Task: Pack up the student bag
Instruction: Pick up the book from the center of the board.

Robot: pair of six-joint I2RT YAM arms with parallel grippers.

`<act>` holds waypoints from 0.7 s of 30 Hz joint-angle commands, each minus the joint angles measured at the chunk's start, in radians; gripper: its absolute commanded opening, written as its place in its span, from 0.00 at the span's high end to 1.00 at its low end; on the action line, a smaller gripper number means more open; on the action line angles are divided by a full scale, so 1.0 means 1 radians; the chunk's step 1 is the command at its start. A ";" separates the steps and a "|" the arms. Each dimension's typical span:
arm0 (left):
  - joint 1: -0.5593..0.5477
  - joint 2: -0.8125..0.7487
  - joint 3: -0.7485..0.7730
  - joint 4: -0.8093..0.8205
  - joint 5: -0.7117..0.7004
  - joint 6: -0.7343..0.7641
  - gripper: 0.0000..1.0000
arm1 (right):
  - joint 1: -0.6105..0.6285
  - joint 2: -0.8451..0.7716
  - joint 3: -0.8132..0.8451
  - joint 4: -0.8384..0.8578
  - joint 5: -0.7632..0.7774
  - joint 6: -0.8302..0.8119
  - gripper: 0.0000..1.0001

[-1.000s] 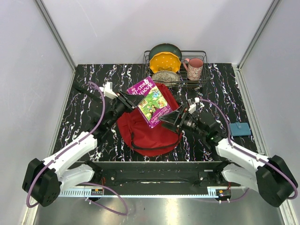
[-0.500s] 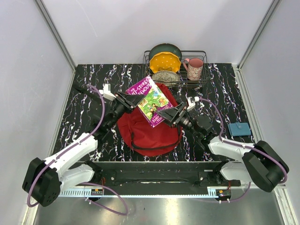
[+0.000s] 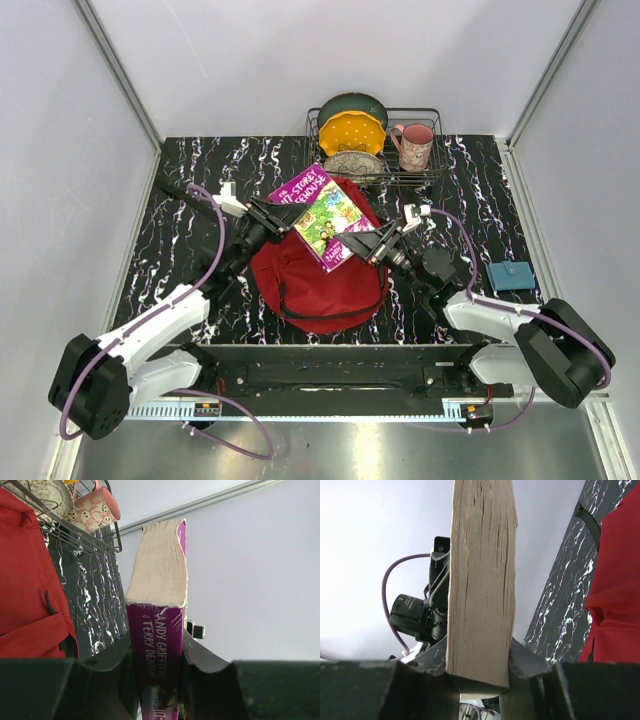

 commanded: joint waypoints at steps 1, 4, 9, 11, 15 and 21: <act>0.002 -0.003 0.028 0.116 0.033 -0.009 0.72 | 0.010 -0.079 0.008 -0.005 0.026 -0.059 1.00; 0.003 0.003 0.057 0.096 0.064 0.040 0.38 | 0.008 -0.135 0.045 -0.148 -0.009 -0.119 1.00; 0.008 0.011 0.116 0.035 0.130 0.149 0.23 | 0.008 -0.218 0.105 -0.376 -0.084 -0.189 1.00; 0.011 0.020 0.129 0.034 0.162 0.171 0.23 | 0.008 -0.237 0.119 -0.436 -0.099 -0.199 1.00; 0.011 0.036 0.136 0.041 0.190 0.174 0.31 | 0.007 -0.229 0.149 -0.452 -0.155 -0.208 1.00; 0.013 0.010 0.123 -0.024 0.171 0.188 0.73 | 0.005 -0.227 0.188 -0.513 -0.175 -0.232 1.00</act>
